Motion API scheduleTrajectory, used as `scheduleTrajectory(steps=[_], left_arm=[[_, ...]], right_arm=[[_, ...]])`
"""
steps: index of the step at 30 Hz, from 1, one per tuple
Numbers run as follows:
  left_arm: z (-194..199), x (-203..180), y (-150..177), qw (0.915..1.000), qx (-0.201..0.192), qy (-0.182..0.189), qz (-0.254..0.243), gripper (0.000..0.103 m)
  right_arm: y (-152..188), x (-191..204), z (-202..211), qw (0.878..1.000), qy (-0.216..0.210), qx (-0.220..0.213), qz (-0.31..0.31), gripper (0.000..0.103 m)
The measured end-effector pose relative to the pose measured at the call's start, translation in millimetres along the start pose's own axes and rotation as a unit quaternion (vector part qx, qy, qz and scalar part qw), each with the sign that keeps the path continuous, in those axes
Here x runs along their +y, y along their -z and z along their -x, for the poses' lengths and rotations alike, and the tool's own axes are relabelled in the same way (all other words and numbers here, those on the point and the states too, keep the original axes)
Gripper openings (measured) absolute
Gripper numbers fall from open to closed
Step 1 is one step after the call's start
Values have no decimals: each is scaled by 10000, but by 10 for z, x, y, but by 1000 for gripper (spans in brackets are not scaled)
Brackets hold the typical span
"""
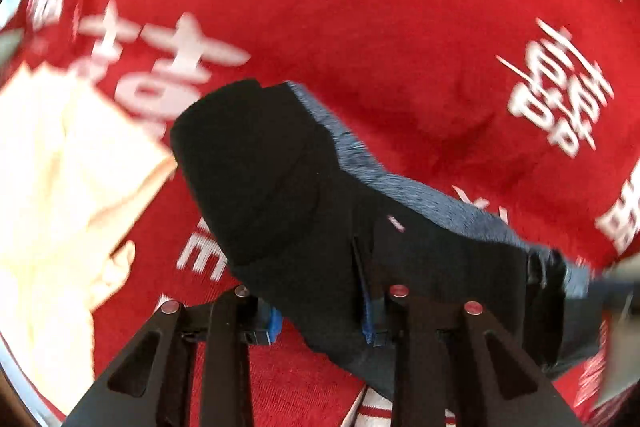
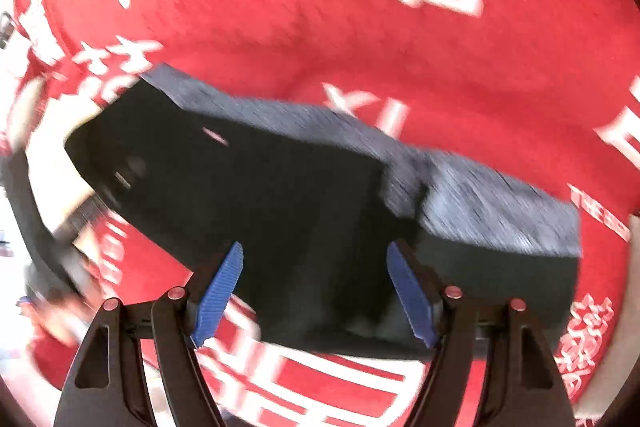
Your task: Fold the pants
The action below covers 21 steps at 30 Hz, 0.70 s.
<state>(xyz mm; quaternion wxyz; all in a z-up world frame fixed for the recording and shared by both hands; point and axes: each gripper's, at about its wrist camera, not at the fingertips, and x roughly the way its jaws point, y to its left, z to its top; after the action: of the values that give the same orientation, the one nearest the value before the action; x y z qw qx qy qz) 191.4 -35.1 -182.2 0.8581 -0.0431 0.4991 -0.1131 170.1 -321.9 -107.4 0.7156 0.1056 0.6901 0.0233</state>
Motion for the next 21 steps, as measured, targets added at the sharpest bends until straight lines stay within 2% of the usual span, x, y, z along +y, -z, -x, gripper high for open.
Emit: scheduleTrajectory(steps=[3, 5, 9, 12, 14, 18, 21], left_arm=[[51, -135, 7, 9990, -110, -94, -420, 31], [79, -175, 11, 9982, -162, -129, -571, 31], [122, -250, 25, 9969, -225, -216, -725, 31], [175, -329, 44, 9958, -309, -247, -827, 31], [207, -391, 67, 9941, -398, -279, -973, 31], [267, -521, 129, 9890, -560, -368, -1321, 31], [294, -568, 152, 9883, -588, -391, -1351, 31]], right_arm=[[-499, 266, 22, 9982, -539, 237, 71, 80], [-780, 517, 1, 9962, -731, 402, 266, 80], [-1251, 1149, -177, 9880, -841, 940, 893, 84], [-1370, 1582, -389, 9765, -895, 1487, 1280, 84], [-1386, 1827, -545, 9671, -796, 1846, 1558, 84], [-1339, 2148, -784, 9533, -389, 2262, 1963, 84], [-1260, 2259, -899, 9450, 146, 2413, 2204, 84]])
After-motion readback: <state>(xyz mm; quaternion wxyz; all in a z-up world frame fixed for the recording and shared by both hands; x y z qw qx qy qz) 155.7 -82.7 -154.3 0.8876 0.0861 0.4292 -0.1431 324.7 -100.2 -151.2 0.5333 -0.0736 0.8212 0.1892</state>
